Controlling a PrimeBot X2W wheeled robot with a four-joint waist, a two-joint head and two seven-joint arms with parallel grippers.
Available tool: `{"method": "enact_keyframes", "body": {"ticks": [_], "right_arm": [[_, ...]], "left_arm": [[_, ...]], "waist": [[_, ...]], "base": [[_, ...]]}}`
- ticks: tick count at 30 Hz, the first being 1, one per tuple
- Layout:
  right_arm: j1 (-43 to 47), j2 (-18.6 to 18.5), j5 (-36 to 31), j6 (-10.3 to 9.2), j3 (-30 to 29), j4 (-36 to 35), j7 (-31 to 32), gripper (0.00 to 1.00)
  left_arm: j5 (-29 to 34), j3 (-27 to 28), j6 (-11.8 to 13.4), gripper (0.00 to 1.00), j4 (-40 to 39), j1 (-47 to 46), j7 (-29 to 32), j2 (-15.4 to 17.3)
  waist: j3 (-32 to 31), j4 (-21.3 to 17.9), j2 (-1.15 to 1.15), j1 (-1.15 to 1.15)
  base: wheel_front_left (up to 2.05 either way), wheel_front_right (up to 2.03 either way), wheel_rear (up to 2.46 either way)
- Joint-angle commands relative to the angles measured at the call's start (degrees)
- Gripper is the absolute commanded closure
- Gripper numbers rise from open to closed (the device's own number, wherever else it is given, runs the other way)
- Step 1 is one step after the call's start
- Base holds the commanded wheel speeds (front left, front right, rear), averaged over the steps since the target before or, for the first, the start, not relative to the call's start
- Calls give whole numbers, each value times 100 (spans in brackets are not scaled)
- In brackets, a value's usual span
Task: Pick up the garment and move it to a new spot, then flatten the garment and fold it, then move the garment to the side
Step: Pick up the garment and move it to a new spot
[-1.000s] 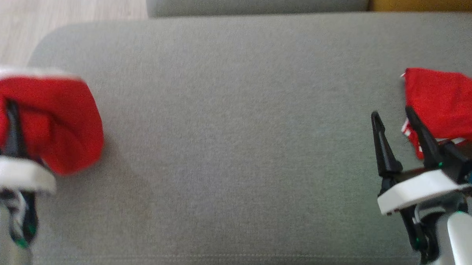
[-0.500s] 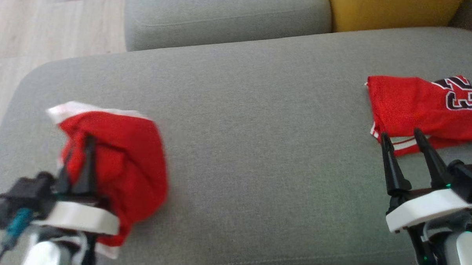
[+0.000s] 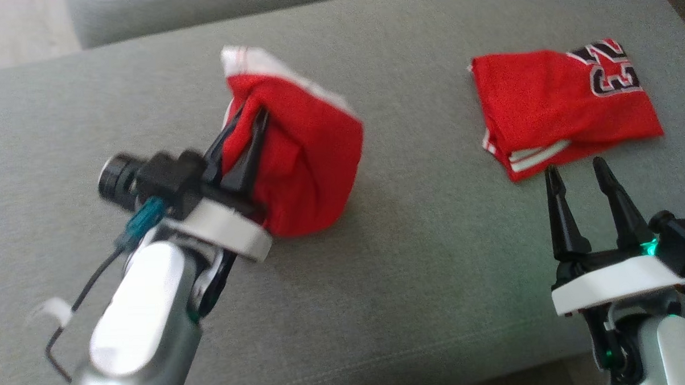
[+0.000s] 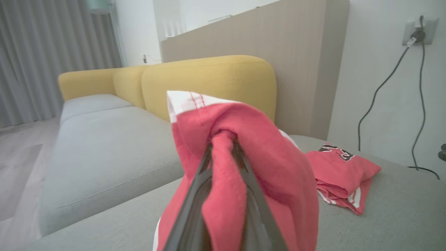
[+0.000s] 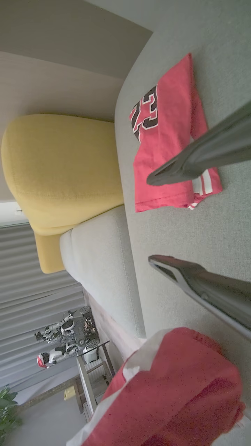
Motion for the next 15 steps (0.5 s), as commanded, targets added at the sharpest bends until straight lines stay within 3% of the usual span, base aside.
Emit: {"method": "enact_keyframes", "body": {"ticks": [1, 7, 12, 13, 14, 15], "right_arm": [[-220, -29, 25, -4, 146, -171, -70, 0], [-344, -29, 106, -4, 211, -89, -218, 0], [-393, -29, 150, -4, 231, 17, -326, 0], [-399, -29, 148, -4, 230, 37, -335, 0], [-408, -29, 137, -4, 229, 55, -340, 0], [-420, -29, 117, -4, 234, 68, -341, 0]], "left_arm": [[48, 175, -16, 100, -140, -402, -58, 34], [82, -102, -151, 100, 593, -775, -29, -83], [-59, -324, -257, 97, 1246, -702, 20, -133], [-127, -351, -276, 61, 1319, -663, 5, -161], [-172, -373, -287, 4, 1367, -627, -20, -174], [-223, -386, -296, 0, 1397, -582, -46, -190]], "waist": [[297, -293, 0, 0], [642, -590, 0, 0], [750, -613, 0, 0], [747, -587, 0, 0], [737, -553, 0, 0], [718, -512, 0, 0]], "base": [[0, 0, 0], [0, 0, 0], [0, 0, 0], [0, 0, 0], [0, 0, 0], [0, 0, 0]]}}
